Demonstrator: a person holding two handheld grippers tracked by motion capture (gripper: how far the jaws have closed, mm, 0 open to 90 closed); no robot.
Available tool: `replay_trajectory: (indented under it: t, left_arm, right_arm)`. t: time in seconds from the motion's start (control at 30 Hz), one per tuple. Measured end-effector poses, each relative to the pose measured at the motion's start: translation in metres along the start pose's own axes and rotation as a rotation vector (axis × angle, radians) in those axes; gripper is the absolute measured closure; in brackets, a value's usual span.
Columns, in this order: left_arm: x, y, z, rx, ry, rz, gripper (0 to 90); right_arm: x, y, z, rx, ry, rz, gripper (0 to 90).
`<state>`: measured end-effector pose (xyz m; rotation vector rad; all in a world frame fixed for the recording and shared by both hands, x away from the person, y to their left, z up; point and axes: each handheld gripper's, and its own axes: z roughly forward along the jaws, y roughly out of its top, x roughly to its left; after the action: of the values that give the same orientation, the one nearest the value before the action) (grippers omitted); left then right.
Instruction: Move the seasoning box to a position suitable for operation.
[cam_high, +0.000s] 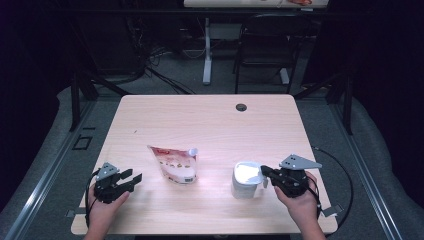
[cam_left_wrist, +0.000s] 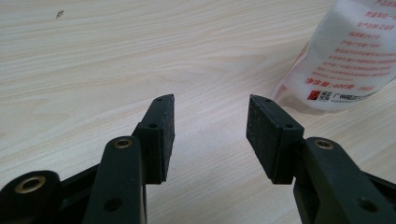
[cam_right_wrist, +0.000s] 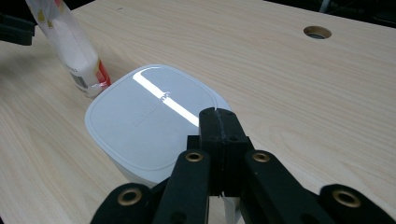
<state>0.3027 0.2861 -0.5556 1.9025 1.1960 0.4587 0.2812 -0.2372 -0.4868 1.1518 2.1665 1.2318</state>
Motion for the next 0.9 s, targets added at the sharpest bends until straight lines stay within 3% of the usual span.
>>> replay_trajectory:
  t: [0.6,0.77,0.9]
  left_arm:
    - [0.0,0.0,0.0,-0.006,-0.003,-0.005,52.1]
    - [0.001,0.0,0.0,-0.006,-0.004,-0.003,52.2]
    - [0.001,0.0,0.0,-0.006,-0.003,-0.003,52.1]
  right_arm:
    - [-0.007,-0.005,0.0,-0.031,0.039,0.073,90.0]
    - [-0.013,-0.01,0.0,-0.054,0.074,0.139,90.0]
    - [-0.014,-0.011,-0.001,-0.057,0.079,0.149,90.0]
